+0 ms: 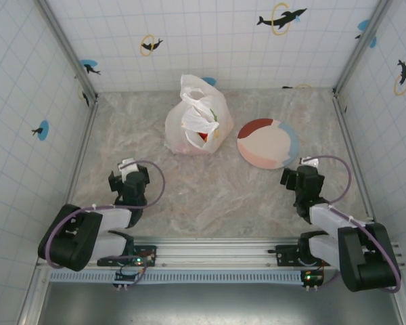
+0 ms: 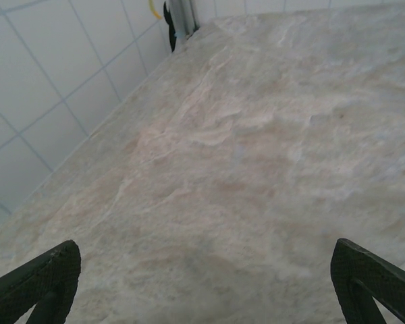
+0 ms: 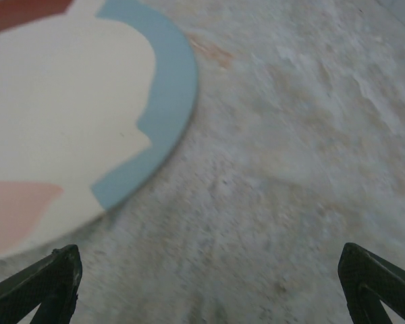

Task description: Place the fruits into the plastic bag

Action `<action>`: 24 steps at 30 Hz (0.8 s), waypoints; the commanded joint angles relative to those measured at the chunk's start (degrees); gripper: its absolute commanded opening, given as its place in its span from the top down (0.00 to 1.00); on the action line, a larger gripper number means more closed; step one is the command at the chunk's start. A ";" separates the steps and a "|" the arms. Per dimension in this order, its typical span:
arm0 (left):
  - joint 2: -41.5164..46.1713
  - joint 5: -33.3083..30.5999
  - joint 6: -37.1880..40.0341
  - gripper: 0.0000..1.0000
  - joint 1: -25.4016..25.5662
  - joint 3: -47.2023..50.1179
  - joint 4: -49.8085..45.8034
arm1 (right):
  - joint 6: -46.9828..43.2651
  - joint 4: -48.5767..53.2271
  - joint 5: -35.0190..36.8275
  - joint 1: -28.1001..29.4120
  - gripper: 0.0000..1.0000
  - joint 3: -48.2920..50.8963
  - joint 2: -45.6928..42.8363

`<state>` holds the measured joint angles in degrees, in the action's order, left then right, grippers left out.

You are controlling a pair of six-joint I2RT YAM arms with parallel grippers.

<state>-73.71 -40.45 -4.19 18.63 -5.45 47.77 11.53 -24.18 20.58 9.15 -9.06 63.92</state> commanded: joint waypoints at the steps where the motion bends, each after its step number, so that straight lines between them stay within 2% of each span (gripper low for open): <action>1: -2.17 2.90 4.16 0.03 -2.10 1.96 11.81 | 0.11 -10.69 1.60 -0.74 0.00 1.97 2.49; 6: -7.31 6.33 5.82 0.03 -5.38 4.98 22.32 | -1.96 -15.53 -0.95 -0.85 0.00 2.37 8.36; 8: -8.06 10.91 7.63 0.03 -6.65 6.40 26.06 | -2.89 -19.71 -1.78 -0.97 0.00 3.63 9.91; 11: -10.50 13.79 5.77 0.03 -9.34 8.41 32.81 | -3.52 -26.11 -2.64 -1.44 0.00 5.88 11.52; 18: -12.08 27.52 2.10 0.03 -15.53 9.91 33.27 | -3.68 -32.77 -7.05 -4.64 0.00 7.47 12.61; 19: -15.32 27.78 2.61 0.03 -15.90 9.63 39.10 | -3.64 -33.04 -7.24 -5.03 0.00 7.40 12.76; 20: -14.83 28.09 2.42 0.03 -15.85 9.37 37.30 | -3.62 -33.44 -7.97 -5.63 0.00 7.39 12.96; 21: -12.68 28.74 2.04 0.02 -16.15 8.24 30.55 | -3.70 -33.71 -8.83 -6.12 0.00 7.39 13.14; 24: -13.81 29.30 1.80 0.02 -16.45 7.67 32.00 | -3.88 -35.25 -10.56 -7.42 0.00 7.65 13.58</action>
<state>-87.02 -14.76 -0.64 2.83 -0.25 78.22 8.12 -53.87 12.43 2.68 -2.63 76.84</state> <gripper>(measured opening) 0.975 0.997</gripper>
